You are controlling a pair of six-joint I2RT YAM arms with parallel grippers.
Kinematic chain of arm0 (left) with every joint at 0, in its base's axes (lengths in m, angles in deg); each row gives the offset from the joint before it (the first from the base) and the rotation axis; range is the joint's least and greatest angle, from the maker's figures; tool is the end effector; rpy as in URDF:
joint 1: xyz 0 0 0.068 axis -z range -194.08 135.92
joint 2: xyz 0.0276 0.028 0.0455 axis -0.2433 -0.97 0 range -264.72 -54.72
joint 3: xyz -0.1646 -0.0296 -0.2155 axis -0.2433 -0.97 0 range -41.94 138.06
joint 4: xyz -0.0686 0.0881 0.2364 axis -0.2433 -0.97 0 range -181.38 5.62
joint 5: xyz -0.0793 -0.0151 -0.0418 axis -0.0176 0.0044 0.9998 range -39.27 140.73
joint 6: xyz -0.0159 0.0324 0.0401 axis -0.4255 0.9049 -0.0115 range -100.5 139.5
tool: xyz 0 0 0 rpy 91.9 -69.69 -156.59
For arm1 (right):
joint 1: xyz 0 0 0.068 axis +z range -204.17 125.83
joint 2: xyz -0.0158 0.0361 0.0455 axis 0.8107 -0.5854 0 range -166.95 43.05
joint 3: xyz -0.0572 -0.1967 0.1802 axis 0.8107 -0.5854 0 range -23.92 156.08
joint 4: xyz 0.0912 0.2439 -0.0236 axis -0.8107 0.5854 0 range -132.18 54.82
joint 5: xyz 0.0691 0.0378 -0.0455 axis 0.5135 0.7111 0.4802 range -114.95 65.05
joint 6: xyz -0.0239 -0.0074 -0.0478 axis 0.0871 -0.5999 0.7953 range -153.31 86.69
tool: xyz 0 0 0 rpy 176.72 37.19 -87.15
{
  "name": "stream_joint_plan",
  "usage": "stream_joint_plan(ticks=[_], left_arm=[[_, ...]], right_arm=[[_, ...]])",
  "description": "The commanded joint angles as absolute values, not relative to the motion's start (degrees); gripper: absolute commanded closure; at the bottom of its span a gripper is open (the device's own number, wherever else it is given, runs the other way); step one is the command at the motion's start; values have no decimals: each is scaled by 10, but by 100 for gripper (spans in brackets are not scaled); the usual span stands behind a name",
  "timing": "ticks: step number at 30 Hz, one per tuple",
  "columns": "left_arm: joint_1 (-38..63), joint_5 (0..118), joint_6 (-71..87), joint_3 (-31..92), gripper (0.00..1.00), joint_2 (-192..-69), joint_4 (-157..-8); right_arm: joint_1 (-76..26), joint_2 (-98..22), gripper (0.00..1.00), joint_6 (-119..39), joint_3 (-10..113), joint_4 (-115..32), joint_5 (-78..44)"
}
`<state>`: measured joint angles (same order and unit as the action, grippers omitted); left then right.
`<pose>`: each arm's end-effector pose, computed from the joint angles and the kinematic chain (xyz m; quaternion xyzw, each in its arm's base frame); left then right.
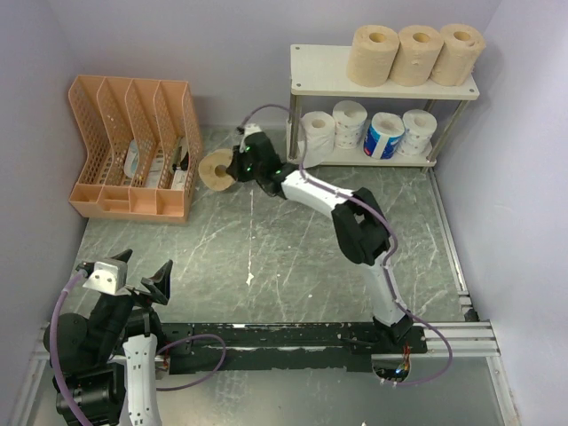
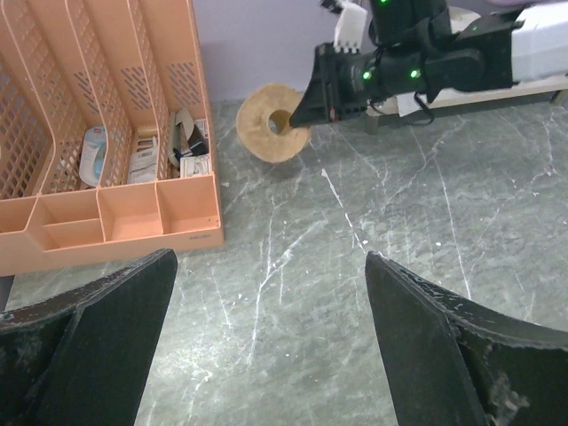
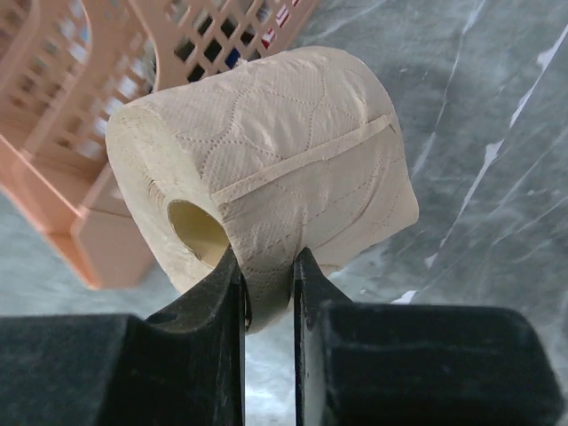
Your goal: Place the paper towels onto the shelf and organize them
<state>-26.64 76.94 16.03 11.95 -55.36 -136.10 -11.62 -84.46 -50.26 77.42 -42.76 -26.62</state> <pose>-0.0352 -0.0240 0.3514 0.0662 0.6954 -0.1024 0.7082 0.3882 0.3550 0.2214 -0.1798 0.8267 0.2538 0.4688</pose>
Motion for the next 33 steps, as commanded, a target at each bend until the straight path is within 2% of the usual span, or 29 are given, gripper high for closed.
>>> stream_joint_plan(ticks=[1, 4, 7, 10, 13, 15, 19, 22, 26, 33], left_arm=[[-266, 772, 161, 122, 1, -547, -1349], [-266, 774, 162, 123, 1, -547, -1350], [-266, 775, 162, 122, 1, -547, -1350], [-266, 775, 163, 122, 1, -547, -1351], [-266, 775, 163, 122, 1, -547, -1351], [-266, 776, 163, 122, 1, -547, -1351], [-266, 781, 166, 124, 1, -547, -1352], [-266, 786, 169, 125, 1, -547, -1353], [-266, 792, 172, 125, 1, -547, -1354], [-266, 796, 174, 125, 1, -547, -1355]], right_arm=[[-169, -830, 100, -761, 817, -348, -114], [-164, -829, 100, -775, 859, -264, -138], [-157, -793, 100, -818, 829, -248, -181], [-150, -715, 100, -892, 725, -310, -217], [-150, -639, 100, -1008, 601, -419, -198], [-150, -607, 100, -1073, 578, -431, -194], [-139, -531, 100, -1180, 586, -379, -250], [-96, -471, 100, -1207, 629, -289, -427], [-44, -460, 100, -1151, 776, -191, -633], [-65, -476, 100, -1118, 870, -201, -711]])
